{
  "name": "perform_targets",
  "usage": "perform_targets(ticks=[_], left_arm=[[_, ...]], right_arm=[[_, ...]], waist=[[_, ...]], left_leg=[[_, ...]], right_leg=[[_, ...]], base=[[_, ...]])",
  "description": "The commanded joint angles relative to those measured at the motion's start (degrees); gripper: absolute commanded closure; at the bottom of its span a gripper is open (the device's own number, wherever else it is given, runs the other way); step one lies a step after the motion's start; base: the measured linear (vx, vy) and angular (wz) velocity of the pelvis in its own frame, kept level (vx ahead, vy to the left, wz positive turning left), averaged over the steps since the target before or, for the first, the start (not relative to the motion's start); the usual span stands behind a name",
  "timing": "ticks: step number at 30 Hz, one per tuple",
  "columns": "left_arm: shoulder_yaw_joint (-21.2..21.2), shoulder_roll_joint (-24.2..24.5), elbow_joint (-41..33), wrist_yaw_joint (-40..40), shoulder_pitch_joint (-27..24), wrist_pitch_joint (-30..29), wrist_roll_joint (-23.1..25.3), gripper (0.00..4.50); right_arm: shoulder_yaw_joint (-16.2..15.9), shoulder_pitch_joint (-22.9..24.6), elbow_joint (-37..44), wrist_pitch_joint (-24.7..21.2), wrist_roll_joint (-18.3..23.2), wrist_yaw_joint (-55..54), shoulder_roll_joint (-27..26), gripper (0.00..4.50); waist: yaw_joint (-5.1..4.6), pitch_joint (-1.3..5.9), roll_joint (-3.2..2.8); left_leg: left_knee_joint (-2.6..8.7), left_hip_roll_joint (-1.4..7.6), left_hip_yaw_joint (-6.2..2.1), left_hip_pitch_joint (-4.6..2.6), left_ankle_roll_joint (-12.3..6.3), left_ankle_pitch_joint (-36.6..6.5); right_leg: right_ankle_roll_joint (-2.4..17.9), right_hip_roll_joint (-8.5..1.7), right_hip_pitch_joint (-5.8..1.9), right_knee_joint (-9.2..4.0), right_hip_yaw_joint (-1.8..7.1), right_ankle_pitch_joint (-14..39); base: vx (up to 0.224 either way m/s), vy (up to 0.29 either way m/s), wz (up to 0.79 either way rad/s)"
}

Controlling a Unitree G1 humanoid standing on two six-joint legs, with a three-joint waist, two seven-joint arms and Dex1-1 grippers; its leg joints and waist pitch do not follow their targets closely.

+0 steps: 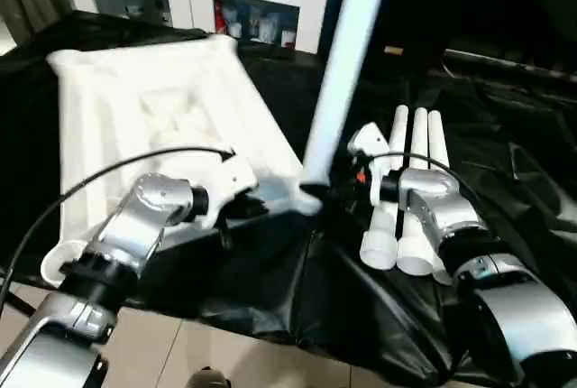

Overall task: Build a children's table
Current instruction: Rotate leg to tighten

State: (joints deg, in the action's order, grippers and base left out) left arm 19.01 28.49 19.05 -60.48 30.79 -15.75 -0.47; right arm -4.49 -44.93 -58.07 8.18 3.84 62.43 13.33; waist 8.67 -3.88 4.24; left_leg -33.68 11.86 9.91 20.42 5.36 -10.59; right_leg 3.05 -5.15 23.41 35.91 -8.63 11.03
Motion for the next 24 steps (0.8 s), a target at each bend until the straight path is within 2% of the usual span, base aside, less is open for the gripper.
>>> perform_targets(ticks=[1, 4, 7, 14, 15, 18, 19, 22, 24], left_arm=[[0.8, 0.0, -4.9, -2.9, 0.4, 2.0, -2.0, 4.5], [0.7, 0.4, -6.2, -3.8, -0.1, 1.5, -2.4, 4.5], [0.6, 0.9, -7.3, -4.4, -0.6, 0.7, -2.7, 4.5], [0.0, 1.6, -7.8, -4.3, -0.9, 0.2, -1.7, 4.5], [0.0, 1.6, -7.8, -4.3, -1.0, 0.2, -1.6, 4.5], [0.0, 1.8, -7.6, -4.4, -0.9, 0.2, -1.7, 4.5], [0.1, 1.8, -7.6, -4.3, -0.9, 0.2, -1.7, 4.5], [0.1, 1.8, -7.4, -4.1, -1.0, 0.2, -1.7, 4.5], [0.1, 1.8, -7.3, -4.1, -1.0, 0.1, -1.6, 4.5]], right_arm=[[-0.7, 1.5, 2.6, 0.7, -0.1, 3.2, 0.8, 0.09], [-1.5, 2.4, 3.8, 1.4, -0.4, 4.4, 0.9, 0.09], [-3.1, 3.1, 3.8, 2.8, -1.9, 4.6, 1.3, 0.09], [-2.2, 3.5, 4.8, 1.8, -0.9, 4.5, 1.3, 0.09], [-2.2, 3.4, 4.7, 1.5, -0.6, 4.9, 1.2, 0.36], [-2.3, 3.2, 4.2, 1.4, -0.5, 4.8, 1.1, 0.47], [-2.2, 3.2, 3.9, 1.3, -0.5, 4.7, 1.0, 0.82], [-2.1, 3.2, 3.2, 1.3, -0.8, 4.2, 0.7, 0.88], [-2.3, 3.3, 3.1, 1.3, -1.0, 4.1, 0.7, 1.08]], waist=[[-0.14, 4.1, -1.07], [-0.12, 4.13, -1.07], [-0.22, 4.12, -0.96], [-0.25, 4.38, -1.0], [-0.22, 4.42, -1.28], [-0.23, 4.44, -1.19], [-0.22, 4.46, -1.2], [-0.22, 4.41, -1.23], [-0.26, 4.4, -1.16]], left_leg=[[3.97, 2.72, -0.56, -0.19, -1.72, -8.8], [3.96, 2.61, -0.56, -0.32, -1.44, -9.4], [3.99, 2.5, -0.71, -0.15, -1.1, -9.4], [3.75, 2.4, -0.68, -0.12, -1.75, -7.2], [3.74, 2.45, -0.73, -0.15, -1.85, -6.8], [3.68, 2.4, -0.67, -0.09, -1.89, -7.0], [3.68, 2.4, -0.7, -0.13, -1.86, -7.1], [3.71, 2.41, -0.7, -0.16, -1.74, -7.5], [3.71, 2.39, -0.72, -0.09, -1.57, -8.0]], right_leg=[[11.1, -5.06, -4.1, -3.84, 5.05, 7.8], [10.5, -4.98, -3.94, -4.11, 5.0, 10.0], [9.5, -4.89, -3.94, -4.2, 4.91, 11.8], [10.1, -4.68, -4.02, -3.7, 4.9, 8.0], [10.6, -4.67, -4.0, -3.51, 4.88, 6.9], [11.2, -4.65, -4.08, -3.48, 4.87, 5.9], [11.2, -4.67, -4.09, -3.45, 4.85, 5.9], [11.1, -4.7, -4.07, -3.54, 4.84, 6.7], [10.8, -4.75, -4.13, -3.63, 4.87, 7.4]], base=[[0.0, 0.0, 0.0], [0.0, 0.0, 0.0], [0.0, 0.0, 0.0], [0.0, 0.0, 0.0], [0.0, 0.0, 0.0], [0.0, 0.0, 0.0], [0.0, 0.0, 0.0], [0.0, 0.0, 0.0], [0.0, 0.0, 0.0]])
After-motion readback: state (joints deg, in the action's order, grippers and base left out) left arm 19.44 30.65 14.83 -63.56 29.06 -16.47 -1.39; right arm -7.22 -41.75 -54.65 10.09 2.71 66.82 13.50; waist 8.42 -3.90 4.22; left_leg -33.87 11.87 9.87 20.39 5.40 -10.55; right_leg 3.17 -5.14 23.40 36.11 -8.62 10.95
